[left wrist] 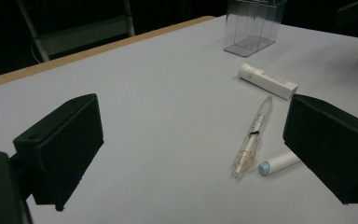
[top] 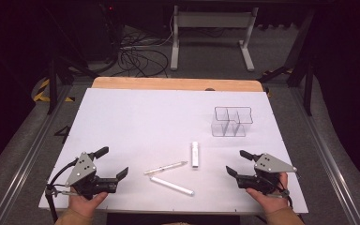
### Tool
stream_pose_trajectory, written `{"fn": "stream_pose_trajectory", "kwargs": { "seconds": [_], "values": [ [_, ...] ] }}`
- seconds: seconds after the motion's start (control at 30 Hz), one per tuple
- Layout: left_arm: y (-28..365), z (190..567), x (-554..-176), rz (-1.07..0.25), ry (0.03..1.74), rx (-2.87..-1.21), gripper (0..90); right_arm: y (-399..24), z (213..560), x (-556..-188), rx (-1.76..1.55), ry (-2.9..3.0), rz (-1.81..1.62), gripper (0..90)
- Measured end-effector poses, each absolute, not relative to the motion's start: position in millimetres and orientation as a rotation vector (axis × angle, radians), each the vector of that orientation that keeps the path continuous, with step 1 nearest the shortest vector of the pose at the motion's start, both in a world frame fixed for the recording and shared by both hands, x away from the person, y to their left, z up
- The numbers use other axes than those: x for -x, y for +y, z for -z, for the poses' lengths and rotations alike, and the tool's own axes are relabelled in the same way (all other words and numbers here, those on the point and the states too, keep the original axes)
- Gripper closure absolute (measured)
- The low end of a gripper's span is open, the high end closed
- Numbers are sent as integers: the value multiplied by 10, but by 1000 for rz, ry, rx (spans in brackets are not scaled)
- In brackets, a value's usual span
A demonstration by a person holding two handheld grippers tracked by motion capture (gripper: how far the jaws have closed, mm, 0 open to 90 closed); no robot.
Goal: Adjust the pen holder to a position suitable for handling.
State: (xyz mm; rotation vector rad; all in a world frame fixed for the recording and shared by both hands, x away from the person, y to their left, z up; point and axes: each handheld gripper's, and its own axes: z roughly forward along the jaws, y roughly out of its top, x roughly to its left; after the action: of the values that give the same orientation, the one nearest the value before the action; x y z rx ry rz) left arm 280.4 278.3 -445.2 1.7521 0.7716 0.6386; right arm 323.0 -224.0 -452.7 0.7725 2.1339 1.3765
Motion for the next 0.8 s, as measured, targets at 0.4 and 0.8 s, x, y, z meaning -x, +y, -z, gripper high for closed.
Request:
{"fn": "stream_pose_trajectory", "kwargs": {
  "seconds": [0.4, 0.8],
  "values": [
    [2781, 4442, -2803, -644, 764, -1761, 61, -2235, 4538, -3234, -777, 2140, -1393, 253],
    [2788, 4433, -2823, -601, 768, -1748, 72, -2233, 4543, -3233, -773, 2145, -1398, 255]
  ]
}}
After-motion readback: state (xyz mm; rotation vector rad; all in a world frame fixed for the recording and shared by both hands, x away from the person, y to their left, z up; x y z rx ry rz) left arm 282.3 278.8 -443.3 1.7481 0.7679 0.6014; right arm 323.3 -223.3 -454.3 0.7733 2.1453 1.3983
